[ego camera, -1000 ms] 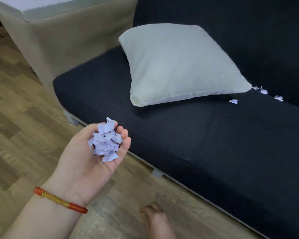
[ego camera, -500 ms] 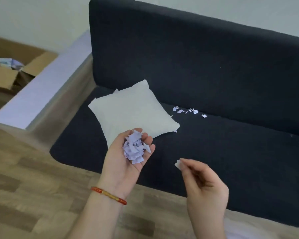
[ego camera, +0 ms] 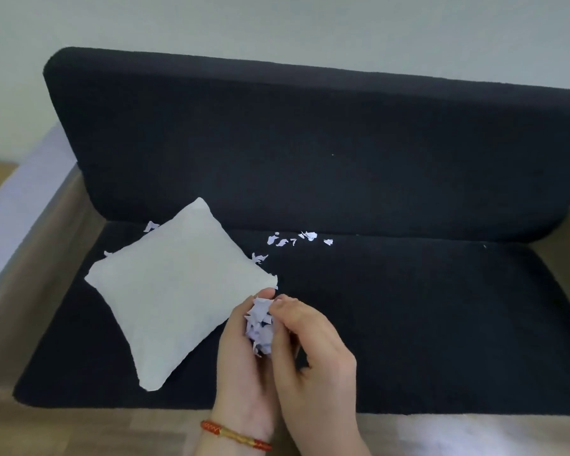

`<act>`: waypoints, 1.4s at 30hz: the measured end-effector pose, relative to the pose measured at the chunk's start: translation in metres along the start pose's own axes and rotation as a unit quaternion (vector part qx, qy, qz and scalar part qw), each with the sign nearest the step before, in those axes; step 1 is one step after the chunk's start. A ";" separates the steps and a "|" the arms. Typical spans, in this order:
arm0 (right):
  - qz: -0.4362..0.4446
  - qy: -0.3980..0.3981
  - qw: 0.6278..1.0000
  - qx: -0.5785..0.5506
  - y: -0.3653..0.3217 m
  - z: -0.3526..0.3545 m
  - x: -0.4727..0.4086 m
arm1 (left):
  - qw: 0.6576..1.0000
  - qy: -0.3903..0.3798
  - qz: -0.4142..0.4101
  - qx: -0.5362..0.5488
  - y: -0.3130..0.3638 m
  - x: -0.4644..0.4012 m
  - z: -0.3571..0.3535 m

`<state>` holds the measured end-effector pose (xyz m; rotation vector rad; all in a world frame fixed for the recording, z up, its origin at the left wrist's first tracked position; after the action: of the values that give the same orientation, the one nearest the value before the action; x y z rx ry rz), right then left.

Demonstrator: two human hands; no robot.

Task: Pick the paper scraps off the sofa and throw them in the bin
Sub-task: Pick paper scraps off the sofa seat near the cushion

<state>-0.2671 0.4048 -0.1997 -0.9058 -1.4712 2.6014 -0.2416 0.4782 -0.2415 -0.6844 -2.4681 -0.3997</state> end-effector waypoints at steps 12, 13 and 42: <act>-0.091 -0.052 0.990 -0.096 0.138 -0.021 -0.109 | 0.989 0.102 -0.024 0.104 -0.017 -0.169 -0.043; -0.091 -0.060 0.988 -0.107 0.147 -0.021 -0.118 | 0.990 0.094 -0.026 0.104 -0.016 -0.182 -0.046; -0.282 -0.428 0.806 0.295 0.458 -0.194 -0.204 | 0.978 0.122 -0.158 0.068 0.083 -0.269 0.039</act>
<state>0.1161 0.2419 -0.5400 0.7531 -0.6405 2.7136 -0.0180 0.4593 -0.4160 -0.1730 -2.3420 -0.4024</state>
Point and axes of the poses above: each hand's wrist, its own x-axis away from the middle knuckle, its own z-axis out of the back of the hand, y = z × x, the point moved 6 cm from there along -x, towards the middle knuckle, and after that the axes turned 2 degrees about -z, right-handed, at the moved point
